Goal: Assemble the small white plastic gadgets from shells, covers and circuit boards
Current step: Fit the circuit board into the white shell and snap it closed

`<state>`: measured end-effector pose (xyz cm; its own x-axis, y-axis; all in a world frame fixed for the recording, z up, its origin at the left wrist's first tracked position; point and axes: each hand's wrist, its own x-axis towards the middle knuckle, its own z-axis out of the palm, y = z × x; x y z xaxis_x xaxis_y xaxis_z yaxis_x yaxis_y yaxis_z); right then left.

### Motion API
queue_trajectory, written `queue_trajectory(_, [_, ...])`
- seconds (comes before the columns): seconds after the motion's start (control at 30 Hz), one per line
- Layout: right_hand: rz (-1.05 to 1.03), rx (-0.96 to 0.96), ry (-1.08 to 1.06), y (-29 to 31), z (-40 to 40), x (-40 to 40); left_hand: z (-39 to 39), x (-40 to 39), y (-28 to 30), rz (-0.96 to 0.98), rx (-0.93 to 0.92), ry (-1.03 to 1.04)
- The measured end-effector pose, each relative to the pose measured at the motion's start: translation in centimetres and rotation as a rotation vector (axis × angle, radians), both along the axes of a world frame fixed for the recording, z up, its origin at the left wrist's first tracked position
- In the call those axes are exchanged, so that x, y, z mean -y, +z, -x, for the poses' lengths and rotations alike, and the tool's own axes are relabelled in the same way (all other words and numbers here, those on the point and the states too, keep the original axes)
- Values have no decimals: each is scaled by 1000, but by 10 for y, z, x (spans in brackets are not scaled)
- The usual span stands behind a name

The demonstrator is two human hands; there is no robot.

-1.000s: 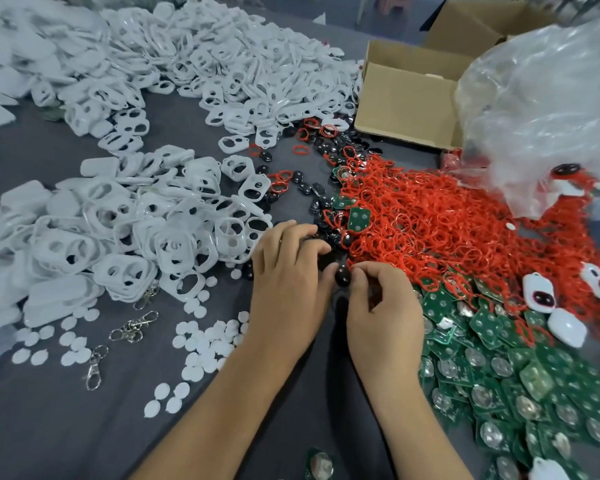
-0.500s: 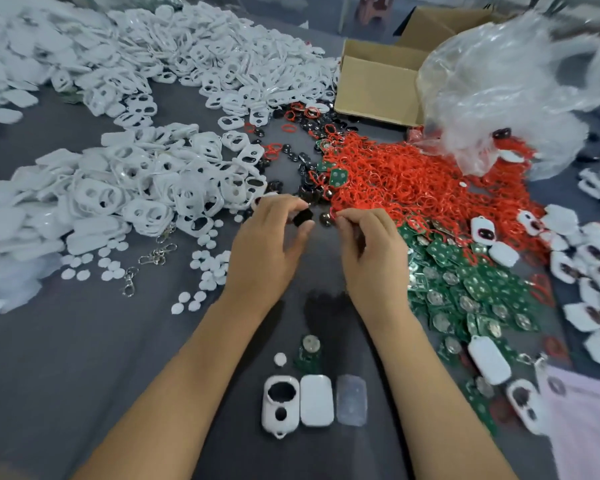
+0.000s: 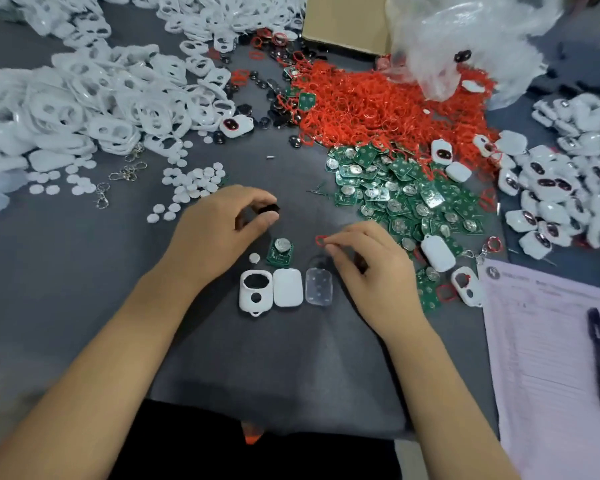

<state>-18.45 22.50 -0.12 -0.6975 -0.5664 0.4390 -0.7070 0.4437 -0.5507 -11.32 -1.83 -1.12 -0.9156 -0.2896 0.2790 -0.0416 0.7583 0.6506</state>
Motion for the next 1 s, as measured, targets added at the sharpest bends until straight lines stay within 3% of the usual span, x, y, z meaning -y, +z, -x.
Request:
queue_trajectory(0.27, [31,90,-35,0,-2,-2,0,-4,5,-4,-21,-98])
queue_trajectory(0.37, [141,112,-93,-1,0,-2,1,-16,16,-31,-76,-172])
queue_trajectory(0.5, [243,165,-197,-4,5,-4,1,-41,24,84,-84,-295])
queue_trajectory(0.73, [248,183,-190,-4,3,-3,11,-54,29,310,107,-342])
queue_trajectory(0.83, [223,191,-186,-5,3,-4,6,-53,40,306,125,-283])
queue_trajectory(1.0, [240,212,-119,-3,0,-3,-56,-57,43,166,6,101])
